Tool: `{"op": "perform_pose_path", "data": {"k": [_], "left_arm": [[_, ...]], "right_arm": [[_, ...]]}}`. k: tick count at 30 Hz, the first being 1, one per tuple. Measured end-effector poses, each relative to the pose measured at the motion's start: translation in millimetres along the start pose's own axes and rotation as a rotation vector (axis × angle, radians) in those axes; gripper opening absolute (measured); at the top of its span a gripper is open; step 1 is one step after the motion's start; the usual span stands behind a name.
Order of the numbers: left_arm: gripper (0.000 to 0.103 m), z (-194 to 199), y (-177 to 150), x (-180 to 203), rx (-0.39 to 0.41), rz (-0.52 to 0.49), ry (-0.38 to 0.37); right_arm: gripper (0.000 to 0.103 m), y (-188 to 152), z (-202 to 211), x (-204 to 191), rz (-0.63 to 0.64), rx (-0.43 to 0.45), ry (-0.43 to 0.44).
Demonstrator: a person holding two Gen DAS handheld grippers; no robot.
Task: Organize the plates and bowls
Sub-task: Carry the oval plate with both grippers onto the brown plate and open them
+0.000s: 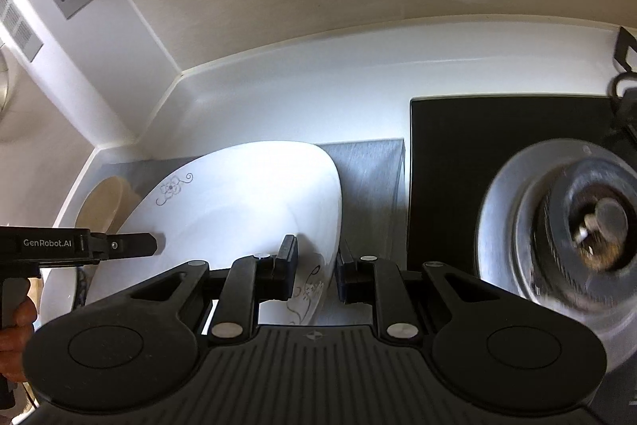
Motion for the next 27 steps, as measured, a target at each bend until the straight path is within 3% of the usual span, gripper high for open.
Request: {"op": "perform_pose_path", "data": {"k": [9,18,27], "left_arm": [[0.035,33.2,-40.1,-9.6,-0.024,-0.038,-0.015],[0.036,32.9,-78.0,-19.8,-0.069,-0.085,-0.004],[0.035,30.9,-101.2,-27.4,-0.096,-0.133,0.004]], "right_arm": [[0.021,-42.8,31.5,-22.3,-0.033,-0.005,-0.016],[0.021,-87.1,46.7,-35.3,-0.066,-0.009,-0.042],[0.021,-105.3,48.7,-40.4,-0.058,-0.001,-0.065]]}}
Point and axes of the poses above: each gripper's, at about its wrist camera, not at the fingertips, and z roughly against the way its jaws point, x to its right, y to its top, the point moved 8 cm from there along -z, roughly the way its jaws point, and after that the axes turned 13 degrees about z, right-handed, at the moved point
